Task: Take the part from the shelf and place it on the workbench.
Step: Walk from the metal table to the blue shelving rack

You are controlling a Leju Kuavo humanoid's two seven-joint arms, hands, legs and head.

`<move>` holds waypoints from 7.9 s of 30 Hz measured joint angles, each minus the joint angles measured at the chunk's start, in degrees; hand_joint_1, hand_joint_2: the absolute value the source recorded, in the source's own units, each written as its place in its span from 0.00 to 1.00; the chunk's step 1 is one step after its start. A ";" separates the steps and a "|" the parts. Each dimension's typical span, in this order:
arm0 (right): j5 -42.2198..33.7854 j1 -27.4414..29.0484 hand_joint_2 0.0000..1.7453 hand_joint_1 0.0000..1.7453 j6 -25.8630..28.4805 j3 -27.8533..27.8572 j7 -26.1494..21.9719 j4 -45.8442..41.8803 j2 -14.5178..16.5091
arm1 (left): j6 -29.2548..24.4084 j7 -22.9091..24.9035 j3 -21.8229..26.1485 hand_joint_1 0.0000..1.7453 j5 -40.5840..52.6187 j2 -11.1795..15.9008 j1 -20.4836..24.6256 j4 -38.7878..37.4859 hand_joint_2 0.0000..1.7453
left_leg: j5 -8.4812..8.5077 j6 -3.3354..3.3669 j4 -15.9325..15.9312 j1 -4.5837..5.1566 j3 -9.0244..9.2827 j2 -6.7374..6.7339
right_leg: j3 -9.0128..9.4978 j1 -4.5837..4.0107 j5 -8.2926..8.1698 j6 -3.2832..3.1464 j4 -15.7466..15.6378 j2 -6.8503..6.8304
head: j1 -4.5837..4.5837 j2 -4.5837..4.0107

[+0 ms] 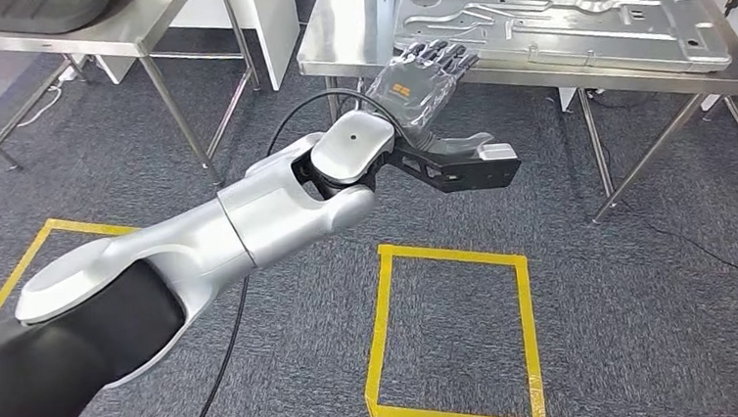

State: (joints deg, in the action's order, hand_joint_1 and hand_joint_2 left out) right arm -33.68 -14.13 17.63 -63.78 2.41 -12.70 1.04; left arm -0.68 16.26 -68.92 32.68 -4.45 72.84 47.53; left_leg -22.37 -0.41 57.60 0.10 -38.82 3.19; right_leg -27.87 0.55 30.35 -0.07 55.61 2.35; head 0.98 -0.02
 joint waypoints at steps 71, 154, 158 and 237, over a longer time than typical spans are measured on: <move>0.69 5.03 0.00 0.00 1.96 0.00 1.42 0.04 -0.20 | -8.74 2.13 10.98 0.00 -30.33 6.10 -52.55 -21.58 0.00 | -5.15 -1.71 4.19 -1.45 1.64 -7.94 | -2.89 0.30 -2.23 0.42 0.35 -5.49 | 1.74 0.00; -4.22 6.59 0.00 0.00 4.13 2.57 -0.98 -0.05 -1.75 | -17.05 0.62 30.16 0.00 -46.76 2.95 -68.16 -34.89 0.00 | -4.18 -0.59 2.75 -1.25 1.82 3.07 | 0.79 -1.56 0.50 -2.03 -0.45 0.98 | -1.72 0.00; -4.27 7.13 0.00 0.00 4.15 2.58 -1.10 0.03 -1.65 | -17.49 0.73 30.16 0.00 -46.77 3.05 -68.05 -34.94 0.00 | -11.34 -1.05 12.71 -0.75 -2.28 -3.31 | 0.61 -1.67 -1.36 -2.18 -2.33 -2.67 | -0.51 0.00; -4.75 7.14 0.00 0.00 4.10 2.58 -1.31 -0.02 -0.74 | -20.50 0.22 30.27 0.00 -49.21 3.66 -67.56 -35.70 0.00 | -6.54 1.17 2.78 -1.21 4.36 -1.58 | -6.85 0.00 8.16 1.41 16.69 -2.85 | -1.80 0.00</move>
State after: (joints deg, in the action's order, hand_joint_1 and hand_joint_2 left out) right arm -38.42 -7.00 21.74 -61.20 1.10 -12.73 0.31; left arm -21.18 16.49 -38.65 -16.53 -0.79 5.28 11.84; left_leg -28.90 0.76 60.37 -1.11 -34.46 1.60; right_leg -34.71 0.55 38.51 1.34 72.30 -0.50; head -0.83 -0.02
